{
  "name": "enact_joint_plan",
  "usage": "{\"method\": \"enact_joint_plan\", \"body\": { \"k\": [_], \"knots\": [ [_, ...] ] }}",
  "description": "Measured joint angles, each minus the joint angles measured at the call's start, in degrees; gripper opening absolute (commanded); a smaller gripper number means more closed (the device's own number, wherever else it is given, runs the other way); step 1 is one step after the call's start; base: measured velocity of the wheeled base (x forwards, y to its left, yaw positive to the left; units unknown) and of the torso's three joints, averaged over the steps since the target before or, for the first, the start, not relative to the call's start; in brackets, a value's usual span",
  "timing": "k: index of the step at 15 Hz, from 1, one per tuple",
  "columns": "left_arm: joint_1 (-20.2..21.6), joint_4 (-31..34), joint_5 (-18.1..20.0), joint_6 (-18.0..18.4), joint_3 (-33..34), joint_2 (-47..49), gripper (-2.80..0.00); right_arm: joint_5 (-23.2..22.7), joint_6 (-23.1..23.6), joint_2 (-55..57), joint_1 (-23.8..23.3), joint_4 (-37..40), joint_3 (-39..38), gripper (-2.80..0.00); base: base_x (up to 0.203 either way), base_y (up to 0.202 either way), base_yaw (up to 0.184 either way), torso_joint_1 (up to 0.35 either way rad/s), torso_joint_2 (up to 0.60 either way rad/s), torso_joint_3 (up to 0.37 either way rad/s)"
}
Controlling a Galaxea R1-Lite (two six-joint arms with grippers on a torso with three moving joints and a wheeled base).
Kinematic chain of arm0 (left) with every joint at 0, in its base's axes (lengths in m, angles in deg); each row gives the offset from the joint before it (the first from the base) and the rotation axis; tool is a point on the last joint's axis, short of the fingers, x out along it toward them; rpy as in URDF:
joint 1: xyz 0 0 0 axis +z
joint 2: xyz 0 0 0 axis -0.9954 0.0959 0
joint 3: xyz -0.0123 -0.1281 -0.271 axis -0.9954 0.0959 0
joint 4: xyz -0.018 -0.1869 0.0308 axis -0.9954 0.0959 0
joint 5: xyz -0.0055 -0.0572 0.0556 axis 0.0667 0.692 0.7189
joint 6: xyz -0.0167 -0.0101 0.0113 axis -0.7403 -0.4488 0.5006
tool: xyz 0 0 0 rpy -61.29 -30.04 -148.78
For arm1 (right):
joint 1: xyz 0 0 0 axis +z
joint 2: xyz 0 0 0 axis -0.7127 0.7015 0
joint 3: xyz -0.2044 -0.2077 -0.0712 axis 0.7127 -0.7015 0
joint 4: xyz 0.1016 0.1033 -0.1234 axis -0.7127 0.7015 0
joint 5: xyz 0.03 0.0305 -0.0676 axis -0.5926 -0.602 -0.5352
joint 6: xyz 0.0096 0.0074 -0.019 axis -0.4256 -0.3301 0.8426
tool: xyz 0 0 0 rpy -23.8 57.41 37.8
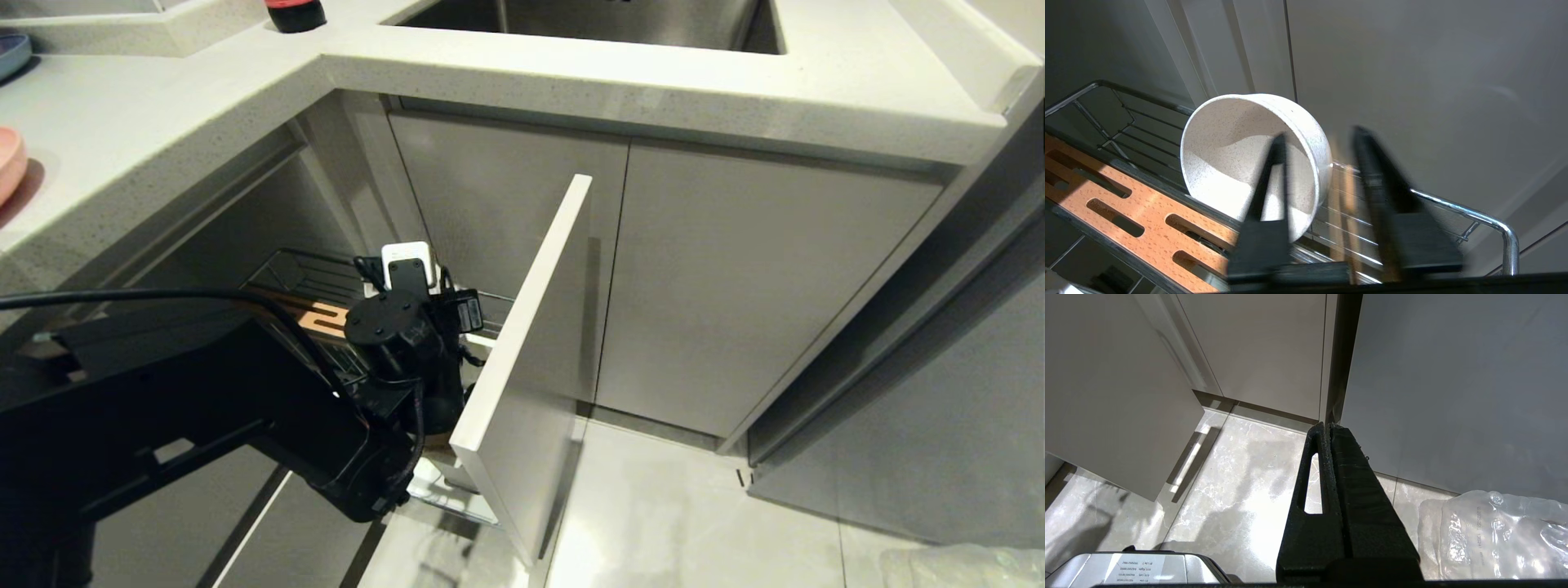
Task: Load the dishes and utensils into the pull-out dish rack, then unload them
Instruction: Pick up the chopsticks and place it in the cupboard, then pick up the spoon and place it in the cupboard
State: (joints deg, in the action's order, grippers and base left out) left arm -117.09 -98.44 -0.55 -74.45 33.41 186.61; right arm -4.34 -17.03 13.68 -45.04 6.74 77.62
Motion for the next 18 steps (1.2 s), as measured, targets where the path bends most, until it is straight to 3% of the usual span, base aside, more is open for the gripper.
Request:
{"method": "enact_joint_plan", "body": {
  "k": [8,14,15,16,18],
  "knots": [
    [-0.3,0.2,0.0,1.4,-0.1,-2.4,0.00,0.0,0.0,0.0,0.0,0.0,0.0,-2.80,0.000,0.000,0.000,0.000,0.00,0.000],
    [-0.7,0.0,0.4,6.9,-3.0,-7.3,0.00,0.0,0.0,0.0,0.0,0.0,0.0,-2.80,0.000,0.000,0.000,0.000,0.00,0.000],
    [-0.7,-0.1,0.6,8.1,-4.0,-8.0,-1.00,0.0,0.0,0.0,0.0,0.0,0.0,-2.80,0.000,0.000,0.000,0.000,0.00,0.000],
    [-0.7,-0.1,0.6,9.4,-5.5,-8.7,-2.80,0.0,0.0,0.0,0.0,0.0,0.0,-2.80,0.000,0.000,0.000,0.000,0.00,0.000],
    [-0.7,1.8,0.7,10.7,-8.4,-10.2,-2.80,0.0,0.0,0.0,0.0,0.0,0.0,-2.80,0.000,0.000,0.000,0.000,0.00,0.000]
  ]
}}
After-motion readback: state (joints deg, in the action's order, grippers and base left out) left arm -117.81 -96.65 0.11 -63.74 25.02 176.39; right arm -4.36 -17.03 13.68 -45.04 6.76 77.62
